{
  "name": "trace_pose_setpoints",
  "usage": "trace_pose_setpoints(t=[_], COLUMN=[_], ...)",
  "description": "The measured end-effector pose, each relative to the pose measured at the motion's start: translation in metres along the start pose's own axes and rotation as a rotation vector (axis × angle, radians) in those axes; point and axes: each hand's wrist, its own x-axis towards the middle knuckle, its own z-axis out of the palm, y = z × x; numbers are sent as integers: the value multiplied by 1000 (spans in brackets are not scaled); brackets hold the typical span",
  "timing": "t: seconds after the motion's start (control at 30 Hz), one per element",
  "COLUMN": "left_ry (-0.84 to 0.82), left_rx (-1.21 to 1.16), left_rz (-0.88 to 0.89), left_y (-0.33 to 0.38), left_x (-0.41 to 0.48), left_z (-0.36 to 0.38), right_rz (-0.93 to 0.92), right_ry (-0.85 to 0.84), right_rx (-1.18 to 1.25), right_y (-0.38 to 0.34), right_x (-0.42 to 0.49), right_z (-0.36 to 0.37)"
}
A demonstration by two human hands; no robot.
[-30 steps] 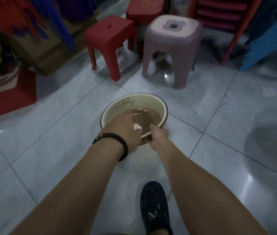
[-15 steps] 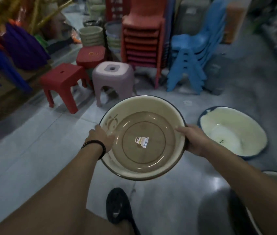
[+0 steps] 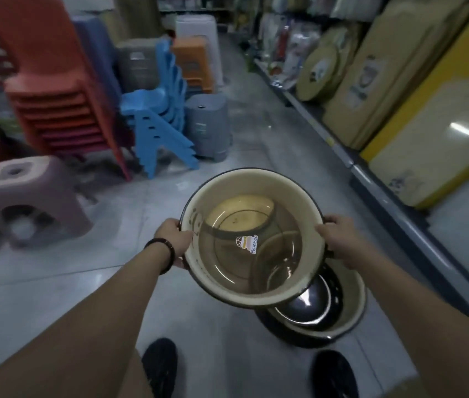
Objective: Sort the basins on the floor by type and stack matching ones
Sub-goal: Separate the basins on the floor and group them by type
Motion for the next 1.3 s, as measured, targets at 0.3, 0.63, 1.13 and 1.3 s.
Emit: trace_pose_setpoints(t=[0.3,0.63,1.13,1.3], left_ry=[-240,-269,-491,-517], left_rx=[212,602,763,818], left_rz=[-40,12,-364,-364], left_y=[24,23,1,17], left_x=[24,79,124,106], left_z=[116,222,259,260], right_rz=[301,420,472,502], right_ry=[15,28,-63,-104], right_rx=[-295,-503,-502,-546], right_y=[101,157,175,174], right_x=[30,50,73,75], right_z=[-64,-81,-51,-49])
